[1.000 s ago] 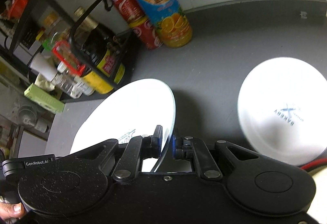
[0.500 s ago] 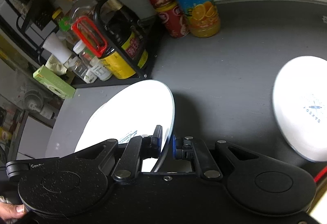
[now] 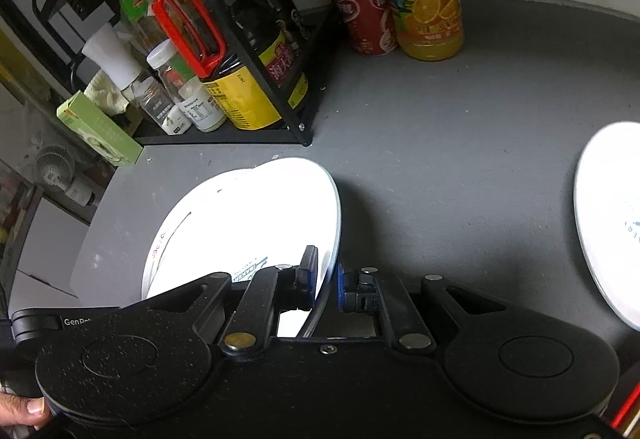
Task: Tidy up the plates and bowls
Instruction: 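Carry the 'Sweet' plate over the large gold-rimmed white plate, then lower the 'Sweet' plate onto the gold-rimmed plate and open the gripper, then move the right gripper toward the white plate with the blue Bakery logo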
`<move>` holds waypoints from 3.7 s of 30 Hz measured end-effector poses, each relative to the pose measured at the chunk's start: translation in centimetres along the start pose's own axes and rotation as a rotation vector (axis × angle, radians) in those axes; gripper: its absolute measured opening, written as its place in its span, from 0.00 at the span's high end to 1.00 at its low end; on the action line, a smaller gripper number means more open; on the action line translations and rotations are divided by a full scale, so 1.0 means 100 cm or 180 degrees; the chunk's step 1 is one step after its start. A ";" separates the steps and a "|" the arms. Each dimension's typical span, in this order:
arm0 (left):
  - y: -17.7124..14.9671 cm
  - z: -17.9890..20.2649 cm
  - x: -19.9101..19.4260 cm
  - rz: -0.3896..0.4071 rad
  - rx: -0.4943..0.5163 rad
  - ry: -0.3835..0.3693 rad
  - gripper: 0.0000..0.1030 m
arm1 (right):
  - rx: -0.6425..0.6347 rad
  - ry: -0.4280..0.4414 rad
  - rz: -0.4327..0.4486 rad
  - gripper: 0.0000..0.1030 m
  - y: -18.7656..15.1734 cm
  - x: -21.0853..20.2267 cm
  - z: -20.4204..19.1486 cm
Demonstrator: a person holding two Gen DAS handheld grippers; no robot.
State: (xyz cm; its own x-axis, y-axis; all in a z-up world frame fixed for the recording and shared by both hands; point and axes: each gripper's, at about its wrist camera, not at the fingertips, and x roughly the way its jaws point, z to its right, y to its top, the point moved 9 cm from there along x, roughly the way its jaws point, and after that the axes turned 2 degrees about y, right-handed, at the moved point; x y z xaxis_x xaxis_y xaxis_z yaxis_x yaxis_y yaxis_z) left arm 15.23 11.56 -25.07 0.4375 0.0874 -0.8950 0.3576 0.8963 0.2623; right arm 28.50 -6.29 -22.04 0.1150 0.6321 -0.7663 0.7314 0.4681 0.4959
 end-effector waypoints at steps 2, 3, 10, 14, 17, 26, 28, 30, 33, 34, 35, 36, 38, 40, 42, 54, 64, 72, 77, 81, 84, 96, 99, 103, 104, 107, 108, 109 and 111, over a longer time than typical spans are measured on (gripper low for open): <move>0.002 -0.001 0.000 0.0015 -0.0004 0.0011 0.87 | -0.0027 -0.0013 -0.0005 0.91 0.001 0.002 -0.001; 0.003 -0.001 0.001 0.0014 -0.0003 0.0023 0.86 | -0.0028 -0.0017 -0.0009 0.92 0.001 0.002 -0.002; 0.009 -0.005 -0.003 -0.0069 0.0099 0.0232 0.86 | 0.0010 -0.0024 -0.0020 0.96 0.002 0.009 -0.002; 0.023 -0.003 -0.017 0.0060 0.0182 0.0294 0.86 | 0.0025 -0.0030 -0.0029 0.95 0.004 0.012 0.000; 0.035 -0.005 -0.029 0.0164 0.0204 0.0344 0.78 | 0.0020 -0.0073 -0.0042 0.94 0.003 0.014 0.001; 0.038 -0.020 -0.017 0.0090 0.0070 0.0454 0.44 | -0.0013 -0.0098 -0.0132 0.90 -0.001 0.027 -0.001; 0.035 -0.026 -0.011 0.0065 0.0048 0.0540 0.44 | -0.0046 -0.0089 -0.0152 0.90 -0.001 0.031 -0.002; 0.032 -0.032 -0.005 0.0026 0.0020 0.0629 0.44 | -0.0062 -0.0075 -0.0184 0.89 -0.003 0.035 -0.003; 0.033 -0.039 -0.004 0.0025 -0.0037 0.0625 0.44 | -0.0075 -0.0048 -0.0222 0.89 -0.005 0.039 -0.004; 0.034 -0.039 -0.005 0.0035 -0.0025 0.0637 0.44 | -0.0075 -0.0039 -0.0234 0.89 -0.006 0.040 -0.005; 0.035 -0.040 -0.006 0.0031 -0.0018 0.0640 0.44 | -0.0080 -0.0042 -0.0239 0.88 -0.006 0.041 -0.005; 0.036 -0.040 -0.006 0.0016 -0.0032 0.0647 0.44 | -0.0086 -0.0044 -0.0254 0.87 -0.006 0.041 -0.006; 0.038 -0.040 -0.008 0.0000 -0.0052 0.0680 0.44 | -0.0074 -0.0031 -0.0298 0.82 -0.006 0.041 -0.007; 0.041 -0.034 -0.011 0.0029 -0.0004 0.0668 0.44 | -0.0049 0.0018 -0.0264 0.79 -0.003 0.036 -0.008; 0.044 -0.024 -0.017 0.0077 0.0052 0.0595 0.44 | -0.0023 0.0092 -0.0214 0.68 0.002 0.028 -0.009; 0.047 0.054 -0.033 0.0229 0.0432 0.0221 0.44 | 0.0143 -0.0029 0.0043 0.18 0.017 -0.023 0.020; 0.031 0.124 -0.016 0.0122 0.0926 0.0029 0.44 | 0.0485 -0.0250 0.0279 0.09 0.029 -0.068 0.075; 0.011 0.178 -0.001 -0.0006 0.1287 -0.0123 0.34 | 0.0789 -0.0427 0.0444 0.05 0.031 -0.094 0.116; -0.005 0.210 0.011 -0.0133 0.1494 -0.0221 0.29 | 0.0998 -0.0543 0.0489 0.05 0.028 -0.109 0.138; -0.020 0.234 0.023 -0.0257 0.1655 -0.0289 0.29 | 0.1134 -0.0654 0.0537 0.05 0.023 -0.122 0.156; -0.031 0.249 0.031 -0.0356 0.1746 -0.0336 0.29 | 0.1264 -0.0725 0.0549 0.05 0.018 -0.129 0.170; -0.063 0.291 0.067 -0.0688 0.1956 -0.0463 0.29 | 0.1759 -0.0917 0.0518 0.23 -0.004 -0.138 0.227; -0.070 0.298 0.079 -0.0806 0.1964 -0.0509 0.32 | 0.1929 -0.0914 0.0419 0.31 -0.011 -0.134 0.242; -0.075 0.304 0.096 -0.0932 0.1939 -0.0511 0.34 | 0.2127 -0.0907 0.0330 0.37 -0.019 -0.129 0.262; -0.076 0.305 0.100 -0.0957 0.1943 -0.0508 0.36 | 0.2164 -0.0915 0.0305 0.39 -0.020 -0.128 0.267; -0.080 0.310 0.111 -0.1056 0.1947 -0.0517 0.44 | 0.2261 -0.0884 0.0243 0.47 -0.021 -0.122 0.277; -0.081 0.312 0.114 -0.1085 0.1945 -0.0515 0.49 | 0.2294 -0.0868 0.0219 0.50 -0.022 -0.120 0.280; -0.081 0.313 0.117 -0.1109 0.1941 -0.0512 0.51 | 0.2323 -0.0852 0.0194 0.53 -0.023 -0.117 0.283; -0.081 0.315 0.123 -0.1137 0.1932 -0.0498 0.57 | 0.2309 -0.0874 0.0118 0.57 -0.024 -0.112 0.287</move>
State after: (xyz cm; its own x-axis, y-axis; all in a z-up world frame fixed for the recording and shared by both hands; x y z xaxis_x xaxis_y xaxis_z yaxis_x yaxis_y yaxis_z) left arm 43.72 -8.32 -26.81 0.3051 -0.2701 -0.9132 0.8763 0.4550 0.1582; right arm 44.76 -32.16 -26.36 0.2412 0.4196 -0.8751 0.9700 -0.1315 0.2043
